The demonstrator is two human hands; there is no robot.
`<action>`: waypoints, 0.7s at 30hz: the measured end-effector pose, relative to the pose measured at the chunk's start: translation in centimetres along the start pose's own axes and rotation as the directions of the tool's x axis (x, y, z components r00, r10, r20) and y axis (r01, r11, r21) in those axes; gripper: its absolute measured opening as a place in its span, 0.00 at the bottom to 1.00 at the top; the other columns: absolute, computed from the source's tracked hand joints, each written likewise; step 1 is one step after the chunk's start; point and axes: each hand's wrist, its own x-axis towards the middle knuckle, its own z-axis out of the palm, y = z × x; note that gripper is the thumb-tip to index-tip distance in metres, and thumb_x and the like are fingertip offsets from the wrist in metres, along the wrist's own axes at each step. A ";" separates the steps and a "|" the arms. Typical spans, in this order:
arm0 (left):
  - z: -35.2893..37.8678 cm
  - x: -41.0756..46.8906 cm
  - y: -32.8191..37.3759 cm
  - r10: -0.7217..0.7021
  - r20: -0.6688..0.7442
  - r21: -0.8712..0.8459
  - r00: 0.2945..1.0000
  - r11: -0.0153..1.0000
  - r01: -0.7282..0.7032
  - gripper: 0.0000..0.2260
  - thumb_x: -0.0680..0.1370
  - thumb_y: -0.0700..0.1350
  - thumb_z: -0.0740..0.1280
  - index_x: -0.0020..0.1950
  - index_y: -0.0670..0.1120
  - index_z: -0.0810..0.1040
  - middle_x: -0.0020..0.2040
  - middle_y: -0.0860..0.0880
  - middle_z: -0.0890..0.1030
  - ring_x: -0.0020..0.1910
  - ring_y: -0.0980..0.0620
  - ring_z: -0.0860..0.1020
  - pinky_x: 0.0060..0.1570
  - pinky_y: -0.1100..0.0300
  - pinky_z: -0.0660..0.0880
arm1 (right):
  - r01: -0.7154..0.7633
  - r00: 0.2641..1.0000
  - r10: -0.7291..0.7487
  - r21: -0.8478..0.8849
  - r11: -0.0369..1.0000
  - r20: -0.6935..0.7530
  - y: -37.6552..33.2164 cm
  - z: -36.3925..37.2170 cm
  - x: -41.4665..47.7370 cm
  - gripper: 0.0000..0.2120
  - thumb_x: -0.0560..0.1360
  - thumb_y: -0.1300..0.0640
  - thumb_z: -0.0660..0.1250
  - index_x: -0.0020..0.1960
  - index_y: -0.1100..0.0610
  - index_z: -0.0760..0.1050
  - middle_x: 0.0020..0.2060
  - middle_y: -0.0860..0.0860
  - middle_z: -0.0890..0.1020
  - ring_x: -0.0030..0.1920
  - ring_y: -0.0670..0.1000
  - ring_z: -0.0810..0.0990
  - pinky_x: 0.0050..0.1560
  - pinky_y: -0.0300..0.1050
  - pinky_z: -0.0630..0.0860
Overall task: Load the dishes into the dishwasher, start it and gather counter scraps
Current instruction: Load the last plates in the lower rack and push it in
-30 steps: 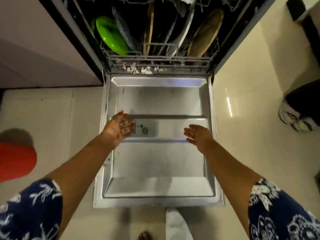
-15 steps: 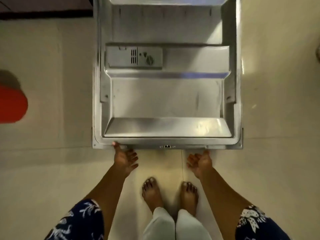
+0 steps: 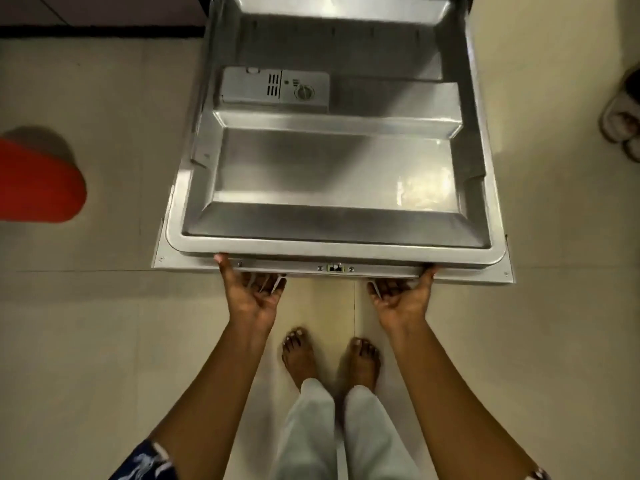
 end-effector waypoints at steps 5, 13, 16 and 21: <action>4.8 -10.9 5.5 0.173 0.085 0.145 0.981 0.972 -0.184 0.21 0.76 0.50 0.67 0.66 0.42 0.71 0.57 0.43 0.79 0.53 0.46 0.80 0.52 0.53 0.78 | 0.161 0.982 -0.149 -0.100 0.982 0.117 -5.6 4.1 -12.5 0.19 0.75 0.46 0.65 0.60 0.57 0.73 0.55 0.57 0.80 0.54 0.55 0.79 0.51 0.48 0.76; 16.3 -19.6 16.0 0.586 0.534 0.283 0.610 0.556 -0.782 0.14 0.74 0.35 0.69 0.58 0.40 0.71 0.52 0.44 0.81 0.51 0.53 0.81 0.52 0.60 0.77 | 0.775 0.621 -0.648 -0.223 0.592 0.440 -13.6 15.2 -22.8 0.14 0.73 0.62 0.70 0.56 0.60 0.70 0.47 0.51 0.80 0.51 0.50 0.81 0.55 0.47 0.78; 21.2 -21.6 18.9 0.660 0.612 0.282 0.435 0.332 -0.900 0.14 0.74 0.39 0.71 0.56 0.46 0.71 0.52 0.50 0.81 0.51 0.60 0.81 0.50 0.68 0.76 | 0.916 0.364 -0.790 -0.344 0.207 0.494 -16.6 19.4 -24.2 0.15 0.71 0.53 0.72 0.54 0.56 0.73 0.45 0.46 0.82 0.43 0.39 0.80 0.50 0.32 0.75; 27.3 -22.7 23.0 0.755 0.600 0.362 0.264 0.038 -0.931 0.12 0.75 0.48 0.71 0.54 0.48 0.72 0.48 0.55 0.82 0.47 0.62 0.80 0.50 0.62 0.79 | 0.740 -0.038 -0.829 -0.542 -0.399 0.557 -22.1 25.2 -25.2 0.16 0.73 0.43 0.67 0.47 0.57 0.76 0.42 0.51 0.83 0.42 0.53 0.80 0.40 0.41 0.67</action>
